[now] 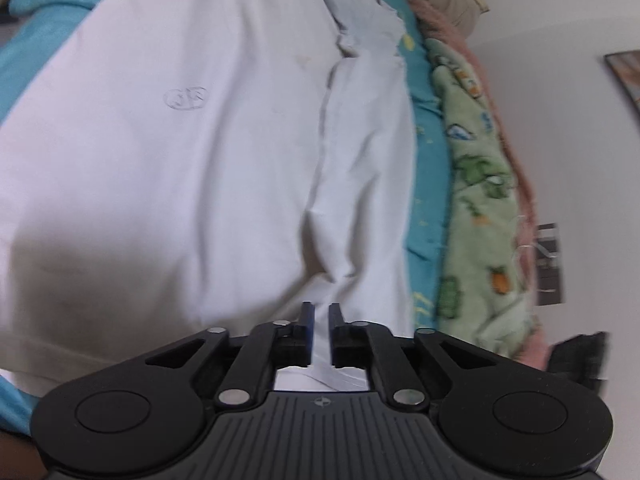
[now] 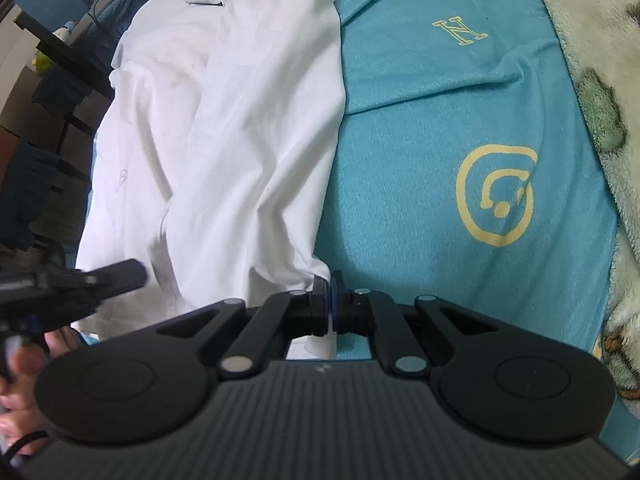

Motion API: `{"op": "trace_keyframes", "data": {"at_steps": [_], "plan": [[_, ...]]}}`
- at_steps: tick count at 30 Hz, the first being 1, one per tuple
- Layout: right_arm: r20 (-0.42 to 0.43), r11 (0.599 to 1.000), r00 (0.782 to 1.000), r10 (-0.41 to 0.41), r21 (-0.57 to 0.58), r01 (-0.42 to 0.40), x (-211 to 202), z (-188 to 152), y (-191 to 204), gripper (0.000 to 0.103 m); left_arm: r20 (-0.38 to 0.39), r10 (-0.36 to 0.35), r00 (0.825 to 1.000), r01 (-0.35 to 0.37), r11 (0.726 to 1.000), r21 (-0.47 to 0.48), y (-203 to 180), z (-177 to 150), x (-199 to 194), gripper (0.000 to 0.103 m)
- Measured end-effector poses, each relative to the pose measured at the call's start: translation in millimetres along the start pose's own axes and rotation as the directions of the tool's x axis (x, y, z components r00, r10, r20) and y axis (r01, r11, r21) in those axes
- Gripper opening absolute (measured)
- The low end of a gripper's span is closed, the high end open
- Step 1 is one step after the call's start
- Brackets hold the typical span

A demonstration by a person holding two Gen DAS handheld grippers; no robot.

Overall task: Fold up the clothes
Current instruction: 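Open both grippers and lift them off the shirt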

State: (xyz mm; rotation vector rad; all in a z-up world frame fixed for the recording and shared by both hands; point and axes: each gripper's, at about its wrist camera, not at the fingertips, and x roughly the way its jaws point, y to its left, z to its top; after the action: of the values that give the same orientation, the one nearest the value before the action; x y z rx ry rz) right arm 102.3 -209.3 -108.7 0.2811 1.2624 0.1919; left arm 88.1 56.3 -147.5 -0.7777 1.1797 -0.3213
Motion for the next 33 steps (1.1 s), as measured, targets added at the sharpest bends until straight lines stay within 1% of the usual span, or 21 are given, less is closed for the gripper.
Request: {"op": "trace_keyframes", "data": {"at_steps": [1,3,4,7,9,10,11,13,14,15,19,21,23,26,27,28,29,30,31,32,33], "plan": [[0.002,1.000,1.000,0.001,0.000,-0.001,0,0,0,0.005,0.012,0.035,0.999,-0.035,0.999,0.015,-1,-1,2,0.028],[0.005,1.000,1.000,0.004,0.000,-0.004,-1,0,0,0.005,0.030,0.078,0.997,-0.079,0.996,0.046,-3,-3,3,0.040],[0.005,1.000,1.000,0.005,0.000,-0.005,-1,0,0,0.005,0.032,0.088,0.996,-0.090,0.994,0.059,-3,-4,4,0.040],[0.006,1.000,1.000,0.004,0.001,-0.004,0,1,0,0.005,0.001,0.082,0.997,-0.082,0.992,0.100,-9,-7,11,0.042],[0.005,1.000,1.000,0.000,-0.006,0.000,0,0,2,0.005,-0.013,0.094,0.996,-0.091,0.986,0.140,-15,-11,17,0.041],[0.004,1.000,1.000,-0.005,-0.013,0.005,0,0,3,0.005,-0.019,0.098,0.995,-0.094,0.983,0.160,-17,-12,19,0.040],[0.003,1.000,1.000,-0.010,-0.021,0.010,0,0,5,0.005,-0.024,0.101,0.995,-0.095,0.979,0.181,-20,-14,20,0.036],[0.002,0.999,1.000,-0.024,-0.040,0.024,0,-1,7,0.005,-0.038,0.098,0.994,-0.088,0.974,0.210,-23,-19,18,0.001],[0.001,0.998,0.999,-0.032,-0.052,0.032,0,-2,9,0.005,-0.037,0.089,0.995,-0.079,0.973,0.215,-25,-23,14,0.003],[0.001,0.997,0.999,-0.040,-0.063,0.040,-1,-2,11,0.005,-0.035,0.089,0.995,-0.079,0.972,0.223,-27,-27,10,0.002],[0.014,0.994,0.998,-0.054,-0.095,0.055,-4,-6,14,0.005,-0.018,0.167,0.986,-0.155,0.945,0.287,-37,-48,2,0.002],[0.022,0.992,0.998,-0.065,-0.110,0.067,-5,-7,16,0.006,0.032,0.211,0.977,-0.209,0.912,0.352,-47,-57,-1,0.002],[0.039,0.989,0.996,-0.083,-0.123,0.087,-7,-9,20,0.007,0.079,0.238,0.968,-0.250,0.882,0.399,-57,-63,-5,0.003],[0.085,0.985,0.991,-0.104,-0.132,0.115,-16,-12,22,0.007,0.144,0.248,0.958,-0.286,0.847,0.447,-68,-71,-16,0.016],[0.107,0.983,0.988,-0.112,-0.133,0.126,-20,-13,23,0.008,0.168,0.247,0.954,-0.297,0.837,0.460,-72,-72,-20,0.031],[0.140,0.981,0.982,-0.125,-0.133,0.143,-25,-14,24,0.008,0.194,0.247,0.949,-0.311,0.827,0.468,-77,-73,-24,0.049],[0.174,0.978,0.975,-0.135,-0.135,0.159,-31,-15,25,0.008,0.221,0.249,0.943,-0.327,0.816,0.476,-81,-73,-28,0.055],[0.203,0.976,0.969,-0.138,-0.141,0.169,-36,-16,26,0.013,0.250,0.254,0.934,-0.348,0.804,0.482,-87,-72,-31,0.063],[0.233,0.973,0.962,-0.140,-0.147,0.178,-41,-16,28,0.025,0.277,0.258,0.926,-0.367,0.791,0.489,-91,-71,-35,0.067],[0.265,0.972,0.955,-0.133,-0.155,0.178,-46,-18,30,0.060,0.301,0.258,0.918,-0.382,0.780,0.495,-95,-69,-39,0.069],[0.301,0.971,0.945,-0.126,-0.159,0.181,-51,-19,32,0.085,0.322,0.252,0.913,-0.390,0.774,0.498,-101,-66,-43,0.076]]}}
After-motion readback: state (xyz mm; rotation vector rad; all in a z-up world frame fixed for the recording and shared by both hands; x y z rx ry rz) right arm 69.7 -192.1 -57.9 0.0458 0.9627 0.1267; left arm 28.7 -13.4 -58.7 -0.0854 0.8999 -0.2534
